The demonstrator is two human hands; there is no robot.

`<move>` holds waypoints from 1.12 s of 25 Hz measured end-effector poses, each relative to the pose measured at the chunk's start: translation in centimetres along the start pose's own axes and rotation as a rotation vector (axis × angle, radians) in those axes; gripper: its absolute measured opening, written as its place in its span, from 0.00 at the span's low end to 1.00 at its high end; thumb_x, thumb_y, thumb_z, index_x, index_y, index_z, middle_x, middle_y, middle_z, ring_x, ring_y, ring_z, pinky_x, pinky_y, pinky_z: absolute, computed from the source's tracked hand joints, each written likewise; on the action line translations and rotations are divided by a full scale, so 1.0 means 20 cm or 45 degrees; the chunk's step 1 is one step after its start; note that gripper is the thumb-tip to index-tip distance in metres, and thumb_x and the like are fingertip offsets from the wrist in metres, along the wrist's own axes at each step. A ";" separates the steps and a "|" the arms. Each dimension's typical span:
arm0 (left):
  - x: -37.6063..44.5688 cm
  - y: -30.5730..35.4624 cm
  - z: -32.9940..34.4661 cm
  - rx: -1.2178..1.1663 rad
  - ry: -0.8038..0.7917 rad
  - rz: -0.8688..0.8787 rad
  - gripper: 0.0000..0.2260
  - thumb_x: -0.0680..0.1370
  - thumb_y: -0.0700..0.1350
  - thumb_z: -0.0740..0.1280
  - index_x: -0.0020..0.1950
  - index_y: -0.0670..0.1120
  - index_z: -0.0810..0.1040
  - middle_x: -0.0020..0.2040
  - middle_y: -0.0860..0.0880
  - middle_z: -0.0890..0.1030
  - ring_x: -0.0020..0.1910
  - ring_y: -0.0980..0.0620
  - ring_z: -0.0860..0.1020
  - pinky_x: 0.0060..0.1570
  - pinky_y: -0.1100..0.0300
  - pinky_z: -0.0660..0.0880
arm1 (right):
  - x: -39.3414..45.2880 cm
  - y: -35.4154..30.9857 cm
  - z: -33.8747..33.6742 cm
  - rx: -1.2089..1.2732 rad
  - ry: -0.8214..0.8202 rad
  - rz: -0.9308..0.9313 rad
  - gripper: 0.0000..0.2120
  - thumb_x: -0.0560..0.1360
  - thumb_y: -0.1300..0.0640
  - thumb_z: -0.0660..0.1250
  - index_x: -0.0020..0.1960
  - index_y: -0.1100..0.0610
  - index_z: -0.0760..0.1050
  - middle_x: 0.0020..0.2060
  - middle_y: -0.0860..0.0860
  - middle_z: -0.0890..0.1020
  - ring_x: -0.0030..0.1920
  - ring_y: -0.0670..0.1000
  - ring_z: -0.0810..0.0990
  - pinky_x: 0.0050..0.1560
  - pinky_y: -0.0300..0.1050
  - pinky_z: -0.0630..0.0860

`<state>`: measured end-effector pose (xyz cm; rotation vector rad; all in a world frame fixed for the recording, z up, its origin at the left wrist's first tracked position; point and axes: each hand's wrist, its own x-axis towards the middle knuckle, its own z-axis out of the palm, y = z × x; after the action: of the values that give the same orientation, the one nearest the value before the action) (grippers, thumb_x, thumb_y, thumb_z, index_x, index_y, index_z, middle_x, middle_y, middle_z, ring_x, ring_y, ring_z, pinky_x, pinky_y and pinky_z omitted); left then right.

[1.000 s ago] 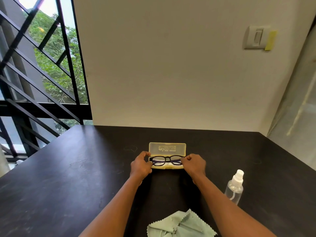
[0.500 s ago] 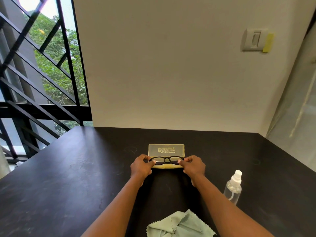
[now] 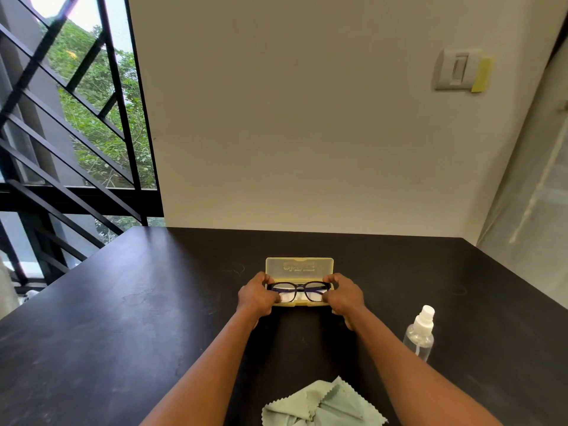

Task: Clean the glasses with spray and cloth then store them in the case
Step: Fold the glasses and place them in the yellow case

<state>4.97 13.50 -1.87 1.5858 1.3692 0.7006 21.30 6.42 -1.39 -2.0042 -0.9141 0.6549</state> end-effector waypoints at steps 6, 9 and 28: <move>-0.01 -0.02 0.01 0.007 0.078 0.047 0.11 0.72 0.41 0.71 0.47 0.51 0.71 0.49 0.44 0.76 0.41 0.49 0.78 0.39 0.57 0.79 | -0.01 0.00 -0.02 0.030 -0.035 -0.006 0.15 0.73 0.63 0.68 0.52 0.47 0.69 0.61 0.57 0.71 0.53 0.54 0.75 0.48 0.46 0.78; -0.01 -0.03 0.01 0.013 0.093 0.058 0.12 0.73 0.43 0.71 0.50 0.51 0.70 0.50 0.44 0.76 0.41 0.49 0.77 0.40 0.57 0.79 | 0.00 0.01 -0.01 -0.016 -0.004 -0.038 0.14 0.74 0.61 0.68 0.55 0.48 0.70 0.61 0.57 0.71 0.53 0.54 0.75 0.54 0.49 0.79; -0.03 0.01 0.01 -0.163 0.098 -0.114 0.07 0.79 0.46 0.60 0.55 0.45 0.74 0.46 0.44 0.77 0.35 0.52 0.75 0.35 0.62 0.76 | -0.03 0.01 0.00 0.075 0.166 0.001 0.08 0.78 0.57 0.61 0.55 0.58 0.73 0.50 0.55 0.77 0.48 0.52 0.76 0.50 0.47 0.77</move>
<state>5.05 12.94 -1.67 1.4009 1.4136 0.7862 20.97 5.94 -1.53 -1.9702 -0.8077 0.5389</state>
